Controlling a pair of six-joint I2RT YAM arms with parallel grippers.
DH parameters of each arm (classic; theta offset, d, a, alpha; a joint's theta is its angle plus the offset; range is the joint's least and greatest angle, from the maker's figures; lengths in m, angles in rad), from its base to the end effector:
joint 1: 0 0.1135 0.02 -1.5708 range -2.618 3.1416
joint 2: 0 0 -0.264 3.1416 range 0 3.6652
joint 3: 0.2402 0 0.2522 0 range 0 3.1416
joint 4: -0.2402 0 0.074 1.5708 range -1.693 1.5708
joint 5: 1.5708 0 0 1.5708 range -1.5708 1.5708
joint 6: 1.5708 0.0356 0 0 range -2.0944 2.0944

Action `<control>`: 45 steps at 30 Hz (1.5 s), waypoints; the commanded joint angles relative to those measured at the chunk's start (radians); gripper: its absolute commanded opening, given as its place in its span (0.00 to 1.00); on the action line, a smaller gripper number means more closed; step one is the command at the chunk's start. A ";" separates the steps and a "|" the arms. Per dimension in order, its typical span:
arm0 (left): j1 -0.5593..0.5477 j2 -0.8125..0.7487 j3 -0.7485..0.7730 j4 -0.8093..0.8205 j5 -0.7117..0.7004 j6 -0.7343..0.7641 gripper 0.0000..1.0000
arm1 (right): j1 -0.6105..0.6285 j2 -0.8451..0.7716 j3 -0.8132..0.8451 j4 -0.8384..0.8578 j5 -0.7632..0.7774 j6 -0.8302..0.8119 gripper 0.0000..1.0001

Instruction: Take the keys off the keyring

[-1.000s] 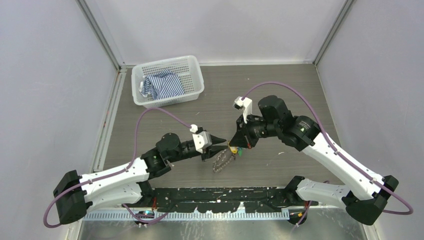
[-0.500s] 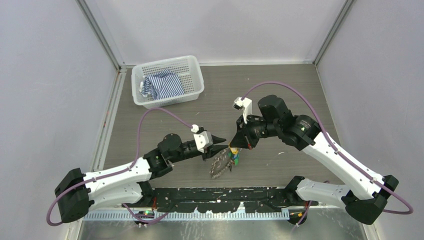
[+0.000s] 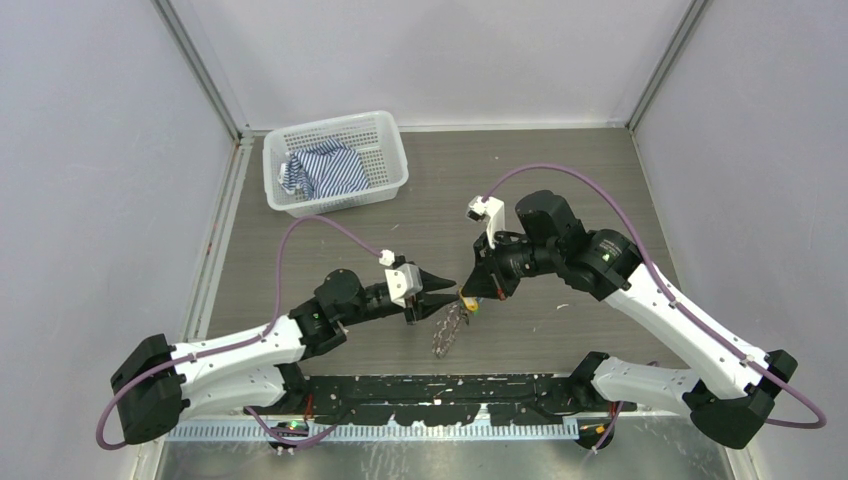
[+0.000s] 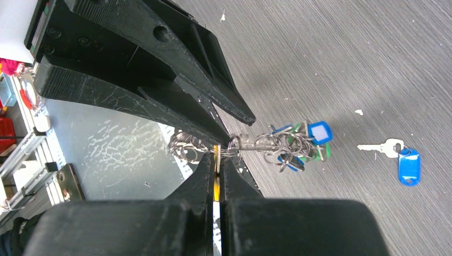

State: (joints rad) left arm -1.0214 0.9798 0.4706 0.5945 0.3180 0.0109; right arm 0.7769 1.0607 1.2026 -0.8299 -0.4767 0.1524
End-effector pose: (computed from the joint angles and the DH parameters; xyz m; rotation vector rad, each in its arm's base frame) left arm 0.1072 -0.1964 0.2749 1.0056 1.2207 -1.0399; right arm 0.1360 0.1566 0.3709 -0.9833 2.1637 1.0128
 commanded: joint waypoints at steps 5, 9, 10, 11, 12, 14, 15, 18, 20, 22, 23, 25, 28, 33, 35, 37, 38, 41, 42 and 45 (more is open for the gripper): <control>0.000 0.025 0.000 0.083 0.030 -0.032 0.29 | 0.001 -0.005 0.061 0.043 -0.017 -0.015 0.01; 0.000 0.045 0.000 0.098 0.032 -0.033 0.29 | 0.000 -0.003 0.064 0.041 -0.030 -0.015 0.01; 0.001 0.050 -0.002 0.106 0.031 -0.035 0.28 | 0.000 -0.002 0.064 0.039 -0.030 -0.015 0.01; 0.000 0.053 -0.002 0.112 0.030 -0.035 0.28 | 0.001 -0.001 0.064 0.039 -0.033 -0.015 0.01; 0.000 0.057 -0.004 0.119 0.027 -0.036 0.28 | 0.001 -0.001 0.064 0.038 -0.035 -0.014 0.01; 0.000 0.064 -0.001 0.131 0.023 -0.037 0.28 | 0.002 0.000 0.063 0.037 -0.042 -0.015 0.01; 0.000 0.065 -0.001 0.137 0.020 -0.037 0.28 | 0.002 0.002 0.064 0.036 -0.042 -0.015 0.01; 0.001 0.068 -0.004 0.153 0.017 -0.036 0.26 | 0.001 0.002 0.066 0.029 -0.040 -0.016 0.01; 0.001 0.066 -0.006 0.158 0.016 -0.033 0.20 | 0.001 0.002 0.067 0.020 -0.034 -0.019 0.01; 0.001 0.066 -0.011 0.164 0.019 -0.025 0.11 | 0.001 0.002 0.071 0.009 -0.024 -0.026 0.01; 0.001 0.065 -0.016 0.170 0.017 -0.020 0.07 | 0.001 0.002 0.074 0.003 -0.015 -0.030 0.01; 0.000 0.063 -0.022 0.176 0.012 -0.014 0.01 | 0.001 0.001 0.080 -0.018 0.009 -0.042 0.01; 0.000 0.052 -0.034 0.183 0.012 0.038 0.00 | 0.002 -0.006 0.090 -0.054 0.050 -0.066 0.01; 0.000 0.042 -0.060 0.223 0.010 0.088 0.00 | 0.001 -0.020 0.071 -0.084 0.114 -0.072 0.01; 0.000 0.043 -0.070 0.242 -0.001 0.101 0.00 | 0.001 -0.030 0.056 -0.079 0.128 -0.067 0.01; -0.003 0.040 -0.075 0.242 -0.020 0.127 0.00 | 0.002 -0.036 0.045 -0.072 0.135 -0.065 0.01; -0.006 0.037 -0.077 0.242 -0.032 0.140 0.00 | 0.002 -0.035 0.042 -0.074 0.139 -0.065 0.01; -0.008 0.033 -0.078 0.240 -0.044 0.162 0.00 | 0.002 -0.028 0.036 -0.083 0.139 -0.070 0.01; -0.008 0.034 -0.077 0.239 -0.045 0.163 0.00 | 0.002 -0.028 0.035 -0.080 0.136 -0.071 0.01; -0.008 0.039 -0.075 0.242 -0.044 0.155 0.00 | 0.001 -0.028 0.034 -0.074 0.135 -0.073 0.01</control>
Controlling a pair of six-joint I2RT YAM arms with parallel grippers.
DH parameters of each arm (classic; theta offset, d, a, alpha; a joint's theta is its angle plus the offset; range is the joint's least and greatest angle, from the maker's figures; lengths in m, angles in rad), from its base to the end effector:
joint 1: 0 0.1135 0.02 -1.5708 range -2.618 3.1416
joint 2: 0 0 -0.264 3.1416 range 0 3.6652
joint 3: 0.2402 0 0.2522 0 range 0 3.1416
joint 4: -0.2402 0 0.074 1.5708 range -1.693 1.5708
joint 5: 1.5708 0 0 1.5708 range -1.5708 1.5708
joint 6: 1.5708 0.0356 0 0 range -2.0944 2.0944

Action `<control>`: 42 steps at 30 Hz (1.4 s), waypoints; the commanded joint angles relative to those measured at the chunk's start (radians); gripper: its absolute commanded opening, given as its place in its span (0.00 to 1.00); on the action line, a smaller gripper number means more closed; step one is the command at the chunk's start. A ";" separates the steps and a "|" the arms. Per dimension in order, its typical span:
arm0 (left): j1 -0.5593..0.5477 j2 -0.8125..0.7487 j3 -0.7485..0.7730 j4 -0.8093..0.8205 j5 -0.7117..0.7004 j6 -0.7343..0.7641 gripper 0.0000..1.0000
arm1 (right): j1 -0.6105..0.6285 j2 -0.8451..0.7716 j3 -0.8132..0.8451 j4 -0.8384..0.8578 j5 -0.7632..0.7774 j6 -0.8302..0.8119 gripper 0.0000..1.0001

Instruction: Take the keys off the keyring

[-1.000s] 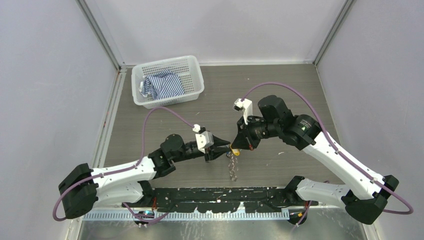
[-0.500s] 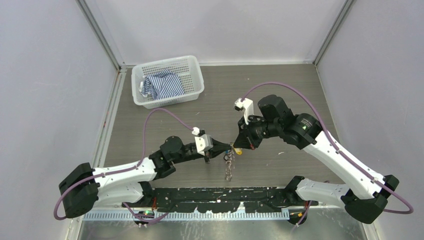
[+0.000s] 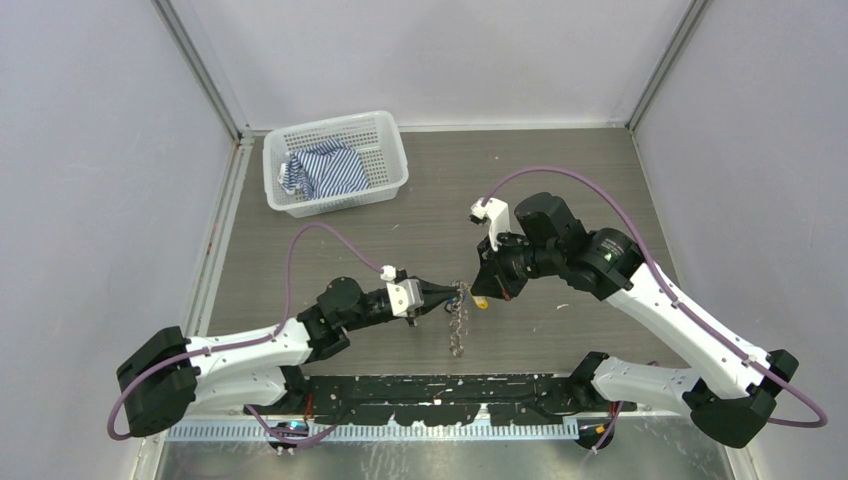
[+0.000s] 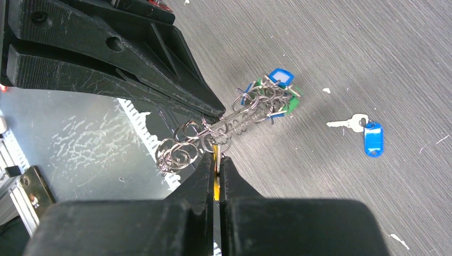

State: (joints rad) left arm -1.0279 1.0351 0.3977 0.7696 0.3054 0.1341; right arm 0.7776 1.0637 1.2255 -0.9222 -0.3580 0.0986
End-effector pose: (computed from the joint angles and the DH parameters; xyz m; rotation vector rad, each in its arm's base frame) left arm 0.1070 -0.1980 0.2572 1.0388 1.1040 -0.9439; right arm 0.1350 0.1504 0.3690 -0.9840 2.2216 0.8377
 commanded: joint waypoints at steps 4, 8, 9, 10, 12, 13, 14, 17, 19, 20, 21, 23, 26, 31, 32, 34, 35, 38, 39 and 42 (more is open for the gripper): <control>-0.001 -0.013 -0.013 0.114 -0.047 0.005 0.00 | 0.000 -0.028 0.005 0.020 0.027 -0.023 0.01; 0.000 0.002 -0.021 0.133 -0.081 -0.031 0.00 | 0.000 -0.034 0.012 0.022 0.017 -0.020 0.01; -0.001 0.009 -0.017 0.122 -0.088 -0.037 0.00 | 0.001 -0.035 0.020 0.022 0.010 -0.018 0.01; 0.000 0.016 -0.011 0.113 -0.094 -0.041 0.00 | 0.000 -0.035 0.028 0.021 0.001 -0.016 0.01; -0.001 0.031 -0.003 0.107 -0.116 -0.051 0.02 | 0.001 -0.027 0.047 0.010 -0.017 -0.014 0.01; 0.000 0.036 0.004 0.098 -0.127 -0.057 0.06 | 0.001 -0.024 0.055 0.005 -0.025 -0.012 0.01; 0.000 0.037 0.011 0.087 -0.134 -0.060 0.11 | 0.001 -0.022 0.059 0.003 -0.027 -0.010 0.01; 0.000 0.024 0.024 0.063 -0.142 -0.072 0.26 | 0.002 -0.017 0.069 -0.005 -0.014 -0.006 0.01; -0.001 -0.006 0.031 0.037 -0.160 -0.075 0.34 | 0.001 -0.003 0.083 -0.017 0.003 0.000 0.01; 0.000 -0.024 0.033 0.022 -0.173 -0.080 0.37 | 0.000 0.000 0.088 -0.019 0.009 0.003 0.01; 0.000 -0.043 0.037 0.002 -0.177 -0.081 0.38 | 0.001 0.004 0.093 -0.020 0.015 0.007 0.01; -0.001 -0.081 0.045 -0.037 -0.176 -0.082 0.40 | 0.000 0.011 0.100 -0.020 0.031 0.015 0.01; 0.000 -0.123 0.069 -0.102 -0.173 -0.112 0.41 | 0.002 0.043 0.132 -0.042 0.062 0.024 0.01; -0.031 -0.119 0.105 -0.121 -0.194 -0.194 0.44 | 0.024 0.103 0.198 -0.061 0.167 0.058 0.01; -0.047 -0.111 0.111 -0.121 -0.216 -0.205 0.44 | 0.028 0.118 0.209 -0.065 0.197 0.067 0.01; -0.078 -0.098 0.120 -0.122 -0.270 -0.220 0.47 | 0.037 0.149 0.233 -0.066 0.264 0.094 0.01; -0.090 -0.091 0.124 -0.123 -0.325 -0.226 0.48 | 0.043 0.162 0.241 -0.067 0.306 0.107 0.01; -0.129 -0.068 0.137 -0.141 -0.438 -0.231 0.50 | 0.053 0.194 0.263 -0.066 0.391 0.143 0.01; -0.147 -0.061 0.145 -0.158 -0.500 -0.222 0.51 | 0.054 0.206 0.276 -0.072 0.423 0.157 0.01; -0.187 -0.032 0.155 -0.182 -0.665 -0.180 0.52 | 0.054 0.260 0.340 -0.117 0.499 0.191 0.01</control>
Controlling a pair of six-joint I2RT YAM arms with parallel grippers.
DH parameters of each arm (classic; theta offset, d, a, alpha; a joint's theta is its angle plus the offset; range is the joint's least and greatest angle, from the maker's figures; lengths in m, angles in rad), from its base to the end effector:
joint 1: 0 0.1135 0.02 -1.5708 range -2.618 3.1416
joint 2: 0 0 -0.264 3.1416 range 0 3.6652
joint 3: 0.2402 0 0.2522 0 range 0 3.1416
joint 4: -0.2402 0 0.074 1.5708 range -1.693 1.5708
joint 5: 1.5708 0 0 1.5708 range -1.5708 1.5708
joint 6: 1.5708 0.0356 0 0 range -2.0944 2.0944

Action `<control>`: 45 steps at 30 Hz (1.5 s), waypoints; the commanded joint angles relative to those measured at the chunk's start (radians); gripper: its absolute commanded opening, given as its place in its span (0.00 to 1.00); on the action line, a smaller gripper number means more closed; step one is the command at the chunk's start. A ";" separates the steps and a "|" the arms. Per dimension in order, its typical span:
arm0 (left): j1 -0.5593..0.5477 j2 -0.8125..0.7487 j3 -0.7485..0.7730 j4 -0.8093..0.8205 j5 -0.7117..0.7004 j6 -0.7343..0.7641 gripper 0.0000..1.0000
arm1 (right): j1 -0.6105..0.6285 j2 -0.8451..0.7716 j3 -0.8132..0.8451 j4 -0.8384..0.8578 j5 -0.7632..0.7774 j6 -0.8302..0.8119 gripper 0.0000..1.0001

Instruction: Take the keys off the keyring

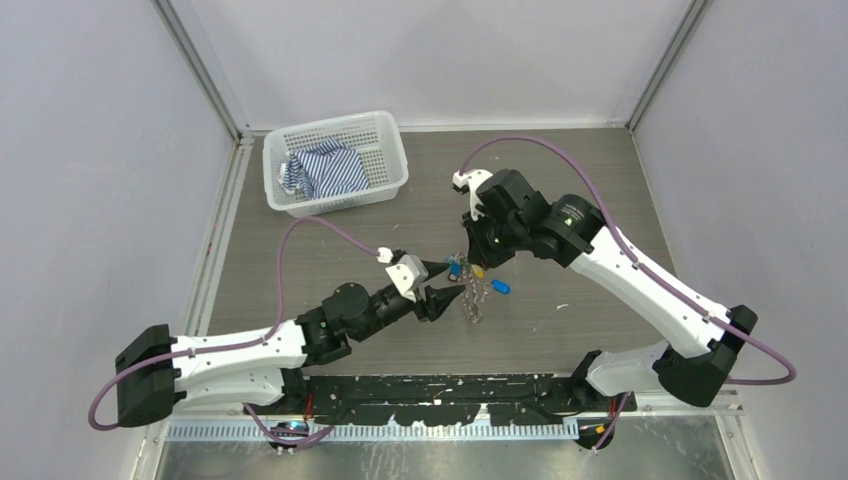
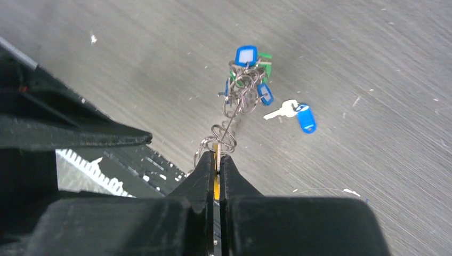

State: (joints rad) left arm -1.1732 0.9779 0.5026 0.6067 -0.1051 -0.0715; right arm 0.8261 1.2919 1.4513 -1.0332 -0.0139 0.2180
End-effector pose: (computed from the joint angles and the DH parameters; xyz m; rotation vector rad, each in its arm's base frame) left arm 0.0910 -0.2071 0.2880 0.7119 1.3316 -0.9380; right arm 0.1691 0.1842 0.3814 -0.7557 2.3872 0.4687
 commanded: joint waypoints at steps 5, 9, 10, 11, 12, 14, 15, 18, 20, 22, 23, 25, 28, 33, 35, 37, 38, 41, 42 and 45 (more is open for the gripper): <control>-0.068 0.088 0.058 0.066 -0.402 0.038 0.56 | 0.008 0.115 0.206 -0.074 0.261 0.127 0.01; -0.073 0.132 0.073 0.126 -0.466 -0.010 0.58 | 0.010 0.152 0.238 -0.098 0.330 0.172 0.01; -0.073 0.139 0.075 0.140 -0.461 -0.021 0.59 | 0.011 0.158 0.243 -0.098 0.344 0.181 0.01; -0.072 0.146 0.075 0.158 -0.451 -0.032 0.59 | 0.011 0.162 0.247 -0.099 0.356 0.189 0.01; -0.074 0.153 0.075 0.172 -0.445 -0.045 0.59 | 0.011 0.167 0.252 -0.101 0.366 0.197 0.01; -0.074 0.160 0.076 0.197 -0.424 -0.059 0.60 | 0.010 0.174 0.260 -0.104 0.368 0.205 0.01; -0.075 0.168 0.081 0.199 -0.418 -0.051 0.61 | 0.012 0.175 0.261 -0.101 0.362 0.208 0.01; -0.074 0.199 0.086 0.230 -0.411 -0.010 0.63 | 0.013 0.183 0.277 -0.108 0.350 0.209 0.01; -0.074 0.234 0.082 0.284 -0.401 0.040 0.64 | 0.014 0.188 0.288 -0.120 0.341 0.208 0.01; -0.074 0.270 0.086 0.329 -0.375 0.114 0.64 | 0.014 0.189 0.300 -0.129 0.327 0.205 0.01; -0.075 0.288 0.087 0.364 -0.358 0.151 0.65 | 0.013 0.192 0.311 -0.137 0.320 0.205 0.01; -0.074 0.338 0.084 0.442 -0.338 0.245 0.65 | 0.014 0.199 0.330 -0.154 0.310 0.203 0.01; -0.074 0.416 0.073 0.592 -0.347 0.372 0.65 | 0.013 0.198 0.346 -0.168 0.295 0.209 0.01; -0.075 0.529 0.069 0.777 -0.392 0.473 0.65 | 0.012 0.189 0.366 -0.183 0.241 0.218 0.01; -0.074 0.548 0.066 0.823 -0.395 0.520 0.65 | 0.011 0.183 0.369 -0.186 0.196 0.216 0.01; -0.072 0.555 0.070 0.824 -0.381 0.562 0.65 | 0.011 0.177 0.368 -0.184 0.142 0.206 0.01; -0.069 0.552 0.066 0.824 -0.364 0.576 0.65 | 0.011 0.174 0.368 -0.189 0.125 0.198 0.01; -0.045 0.519 0.029 0.824 -0.263 0.573 0.64 | 0.011 0.160 0.375 -0.204 0.090 0.172 0.01; -0.035 0.503 0.011 0.824 -0.215 0.565 0.63 | 0.010 0.153 0.373 -0.202 0.074 0.165 0.01; 0.000 0.459 -0.035 0.790 -0.091 0.515 0.61 | 0.002 0.139 0.379 -0.204 0.029 0.153 0.01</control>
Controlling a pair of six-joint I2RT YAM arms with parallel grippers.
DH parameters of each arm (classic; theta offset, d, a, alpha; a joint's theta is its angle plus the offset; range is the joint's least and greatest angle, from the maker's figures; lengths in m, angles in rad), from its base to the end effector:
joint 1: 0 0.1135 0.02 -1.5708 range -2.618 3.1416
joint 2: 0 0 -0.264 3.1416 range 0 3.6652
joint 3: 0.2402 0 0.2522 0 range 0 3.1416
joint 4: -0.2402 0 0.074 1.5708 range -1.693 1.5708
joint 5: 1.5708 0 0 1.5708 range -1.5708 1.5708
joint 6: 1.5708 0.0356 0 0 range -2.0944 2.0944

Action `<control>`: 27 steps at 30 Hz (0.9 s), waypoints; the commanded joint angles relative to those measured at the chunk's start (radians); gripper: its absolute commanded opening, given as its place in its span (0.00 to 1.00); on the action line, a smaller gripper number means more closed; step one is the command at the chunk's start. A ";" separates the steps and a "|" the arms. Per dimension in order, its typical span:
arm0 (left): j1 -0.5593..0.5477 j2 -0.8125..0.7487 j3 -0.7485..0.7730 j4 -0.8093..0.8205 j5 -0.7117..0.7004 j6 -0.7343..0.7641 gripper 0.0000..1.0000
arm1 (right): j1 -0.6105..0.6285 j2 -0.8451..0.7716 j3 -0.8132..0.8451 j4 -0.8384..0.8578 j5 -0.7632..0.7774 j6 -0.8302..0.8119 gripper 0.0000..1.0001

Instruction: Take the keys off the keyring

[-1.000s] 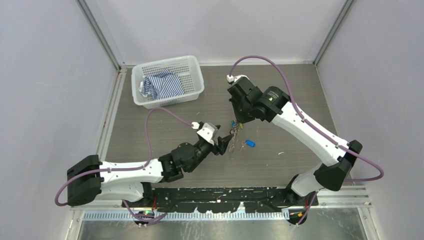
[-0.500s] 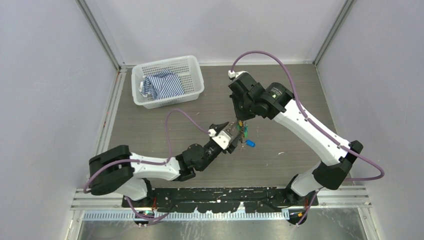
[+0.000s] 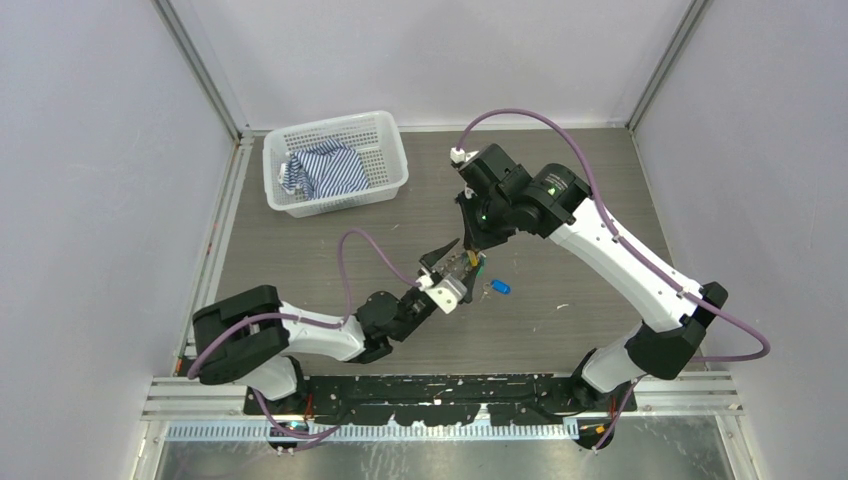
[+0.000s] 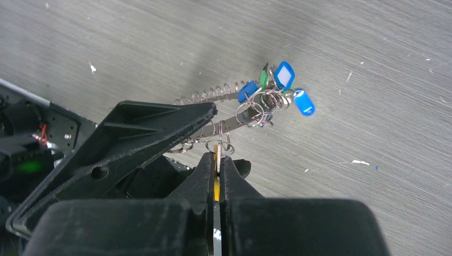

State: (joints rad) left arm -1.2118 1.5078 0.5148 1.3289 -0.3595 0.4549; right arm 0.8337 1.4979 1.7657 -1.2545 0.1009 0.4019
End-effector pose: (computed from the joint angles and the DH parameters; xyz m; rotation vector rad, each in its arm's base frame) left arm 0.1132 -0.2659 0.2399 0.6984 1.0594 -0.4321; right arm 0.1918 0.2060 0.4082 -0.5159 2.5359 0.3441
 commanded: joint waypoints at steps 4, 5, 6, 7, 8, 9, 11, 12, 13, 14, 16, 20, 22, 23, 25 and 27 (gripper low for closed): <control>0.048 -0.105 -0.080 0.040 0.205 -0.019 0.58 | -0.006 -0.070 0.091 -0.001 -0.135 -0.028 0.01; 0.049 -0.104 -0.082 0.039 0.200 -0.012 0.58 | -0.007 -0.071 0.096 -0.002 -0.148 -0.027 0.01; 0.049 -0.102 -0.084 0.045 0.195 -0.008 0.58 | -0.008 -0.071 0.101 -0.005 -0.162 -0.025 0.01; 0.048 -0.101 -0.086 0.054 0.193 -0.002 0.57 | -0.007 -0.070 0.104 -0.006 -0.177 -0.024 0.01; 0.049 -0.099 -0.088 0.065 0.191 0.002 0.57 | -0.007 -0.071 0.105 -0.008 -0.188 -0.022 0.01; 0.049 -0.100 -0.087 0.072 0.195 0.009 0.57 | -0.008 -0.072 0.104 -0.008 -0.199 -0.021 0.01; 0.048 -0.112 -0.088 0.075 0.205 0.016 0.57 | -0.008 -0.079 0.099 -0.010 -0.211 -0.023 0.01; 0.048 -0.119 -0.088 0.073 0.212 0.017 0.56 | -0.007 -0.082 0.098 -0.011 -0.216 -0.024 0.01; 0.048 -0.127 -0.090 0.069 0.219 0.016 0.56 | -0.007 -0.085 0.096 -0.012 -0.222 -0.029 0.01; 0.048 -0.136 -0.091 0.061 0.224 0.015 0.56 | -0.007 -0.089 0.093 -0.014 -0.229 -0.033 0.01; 0.048 -0.157 -0.094 0.055 0.221 0.006 0.56 | -0.007 -0.099 0.082 -0.014 -0.244 -0.040 0.01; 0.048 -0.208 -0.096 0.005 0.238 0.019 0.56 | -0.006 -0.106 0.056 -0.022 -0.275 -0.052 0.01; 0.048 -0.235 -0.095 -0.045 0.264 0.022 0.55 | -0.008 -0.110 0.048 -0.016 -0.286 -0.052 0.01; 0.048 -0.245 -0.094 -0.057 0.274 0.022 0.54 | -0.006 -0.113 0.046 -0.015 -0.291 -0.052 0.01; 0.048 -0.269 -0.096 -0.086 0.313 0.022 0.52 | -0.007 -0.117 0.045 -0.013 -0.291 -0.053 0.01; 0.048 -0.297 -0.095 -0.142 0.350 0.017 0.49 | -0.008 -0.120 0.048 -0.015 -0.292 -0.055 0.01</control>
State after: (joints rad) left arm -1.1645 1.2671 0.4217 1.2514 -0.0956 0.4576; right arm 0.8291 1.4292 1.8004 -1.3041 -0.1482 0.3637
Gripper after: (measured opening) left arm 0.512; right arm 0.041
